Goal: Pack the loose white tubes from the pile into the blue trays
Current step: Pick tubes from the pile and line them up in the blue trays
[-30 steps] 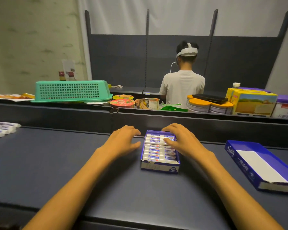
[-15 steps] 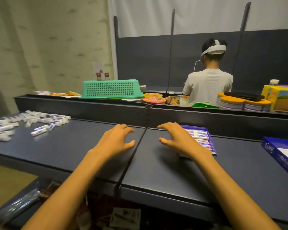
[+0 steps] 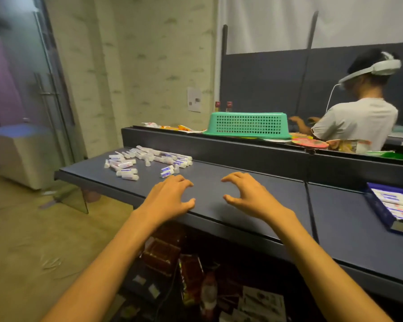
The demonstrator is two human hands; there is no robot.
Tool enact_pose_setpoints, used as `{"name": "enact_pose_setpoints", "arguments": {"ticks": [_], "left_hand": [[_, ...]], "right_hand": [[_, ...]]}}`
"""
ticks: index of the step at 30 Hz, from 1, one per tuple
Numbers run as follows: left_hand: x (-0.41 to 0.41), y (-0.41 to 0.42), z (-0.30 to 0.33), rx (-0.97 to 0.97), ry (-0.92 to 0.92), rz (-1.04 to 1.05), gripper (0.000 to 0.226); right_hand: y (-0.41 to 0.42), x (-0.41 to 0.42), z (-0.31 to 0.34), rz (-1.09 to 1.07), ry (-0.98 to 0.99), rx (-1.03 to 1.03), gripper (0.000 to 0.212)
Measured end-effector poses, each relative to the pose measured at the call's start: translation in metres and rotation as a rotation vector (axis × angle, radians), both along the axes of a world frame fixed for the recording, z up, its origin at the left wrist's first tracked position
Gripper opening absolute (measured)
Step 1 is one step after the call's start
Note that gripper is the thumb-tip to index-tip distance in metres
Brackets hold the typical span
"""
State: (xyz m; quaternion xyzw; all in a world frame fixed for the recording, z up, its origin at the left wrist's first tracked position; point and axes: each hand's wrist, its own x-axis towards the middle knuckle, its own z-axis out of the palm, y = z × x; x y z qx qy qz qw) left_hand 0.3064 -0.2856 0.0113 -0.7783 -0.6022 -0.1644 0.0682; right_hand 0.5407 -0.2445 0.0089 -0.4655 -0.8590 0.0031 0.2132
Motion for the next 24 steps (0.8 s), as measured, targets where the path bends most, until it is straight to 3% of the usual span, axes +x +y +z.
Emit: {"name": "enact_pose_setpoints", "arguments": {"ticks": [12, 24], "left_hand": [[-0.151, 0.059, -0.004, 0.005, -0.016, 0.121, 0.053], [-0.227, 0.18, 0.005, -0.023, -0.025, 0.053, 0.041]], "right_hand": [[0.08, -0.152, -0.006, 0.031, -0.079, 0.03, 0.049], [0.188, -0.229, -0.006, -0.024, -0.035, -0.017, 0.047]]}}
